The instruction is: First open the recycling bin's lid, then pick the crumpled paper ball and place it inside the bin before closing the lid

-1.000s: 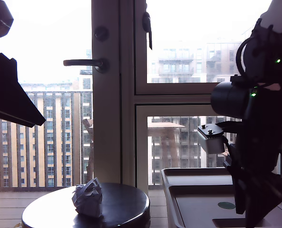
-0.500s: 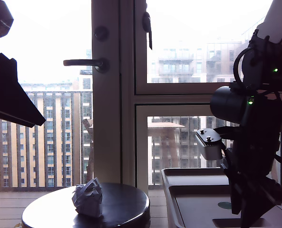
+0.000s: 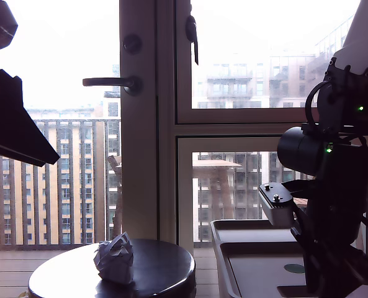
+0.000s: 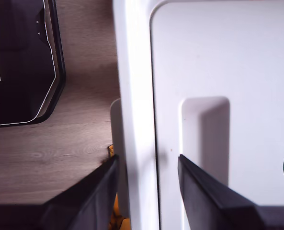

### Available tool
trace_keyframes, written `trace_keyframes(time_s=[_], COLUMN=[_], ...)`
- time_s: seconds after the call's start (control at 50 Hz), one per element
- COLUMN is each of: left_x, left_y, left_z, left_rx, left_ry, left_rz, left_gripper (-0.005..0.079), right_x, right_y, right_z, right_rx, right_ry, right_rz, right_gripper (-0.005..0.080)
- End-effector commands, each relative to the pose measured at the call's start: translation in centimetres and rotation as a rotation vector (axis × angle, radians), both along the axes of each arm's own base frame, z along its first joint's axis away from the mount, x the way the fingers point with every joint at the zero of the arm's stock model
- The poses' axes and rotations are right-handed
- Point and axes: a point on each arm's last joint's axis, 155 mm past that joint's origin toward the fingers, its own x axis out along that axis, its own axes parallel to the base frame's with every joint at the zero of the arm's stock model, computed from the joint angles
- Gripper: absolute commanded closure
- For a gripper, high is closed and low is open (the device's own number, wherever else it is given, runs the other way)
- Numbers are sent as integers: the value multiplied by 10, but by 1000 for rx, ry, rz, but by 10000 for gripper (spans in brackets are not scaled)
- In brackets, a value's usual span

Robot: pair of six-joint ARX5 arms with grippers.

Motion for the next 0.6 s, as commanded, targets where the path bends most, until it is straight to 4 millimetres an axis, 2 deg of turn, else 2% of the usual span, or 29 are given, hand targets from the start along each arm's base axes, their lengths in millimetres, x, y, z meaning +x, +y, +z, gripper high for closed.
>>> trace_keyframes(time_s=[0.0, 0.14, 0.44, 0.58], left_x=[1, 1, 1, 1], left_y=[-1, -1, -1, -1], left_z=[-1, -1, -1, -1], left_rx=[1, 1, 2, 2], left_ry=[3, 3, 0, 1], left_rz=[-3, -3, -1, -1], left_gripper=[350, 350, 350, 350], right_x=[3, 3, 3, -5], right_y=[1, 2, 2, 3], right_z=[0, -3, -5, -6], right_rx=[6, 11, 8, -9], right_ry=[-8, -8, -5, 20], right_rz=[5, 6, 6, 15], right_gripper=[443, 464, 742, 765])
